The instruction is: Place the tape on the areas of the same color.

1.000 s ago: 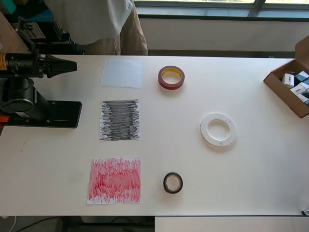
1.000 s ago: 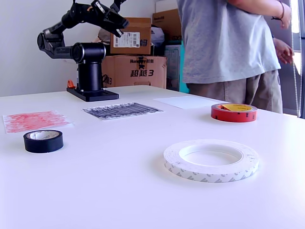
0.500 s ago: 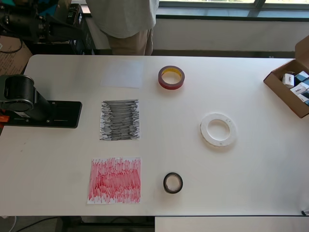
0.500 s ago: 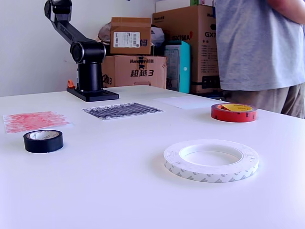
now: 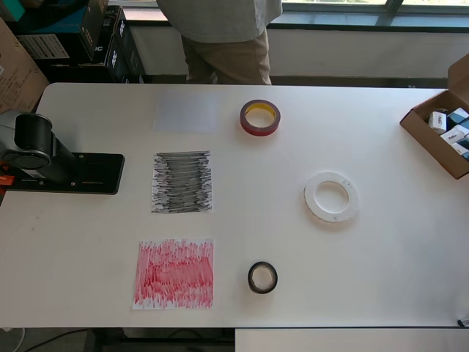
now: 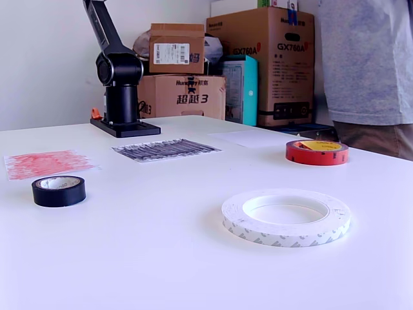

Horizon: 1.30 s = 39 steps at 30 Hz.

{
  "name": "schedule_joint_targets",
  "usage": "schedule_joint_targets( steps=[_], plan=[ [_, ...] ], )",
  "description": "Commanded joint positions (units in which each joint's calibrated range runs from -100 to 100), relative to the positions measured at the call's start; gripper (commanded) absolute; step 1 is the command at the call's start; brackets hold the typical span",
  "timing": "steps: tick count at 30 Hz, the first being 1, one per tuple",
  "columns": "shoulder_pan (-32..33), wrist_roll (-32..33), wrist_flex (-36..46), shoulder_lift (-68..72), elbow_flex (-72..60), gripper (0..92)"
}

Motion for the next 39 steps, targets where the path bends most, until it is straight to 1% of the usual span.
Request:
schedule_joint_targets(
  steps=[1,5,9,15,19,28,34,39],
  plan=[
    [0.2,2.5,5.8,8.2,-8.7,0.2],
    [0.5,2.7,13.0,12.8,-14.0,0.2],
    [0.5,3.1,17.5,17.2,-17.2,0.1],
    [0.7,12.0,19.6,22.3,-19.2,0.1],
    [0.7,16.6,21.0,24.6,-19.2,0.1],
    [0.5,23.7,30.4,30.1,-19.2,0.1],
    [0.1,28.2,33.9,35.4,-19.2,0.1],
    [-0.1,31.1,34.5,39.0,-19.2,0.1]
  ],
)
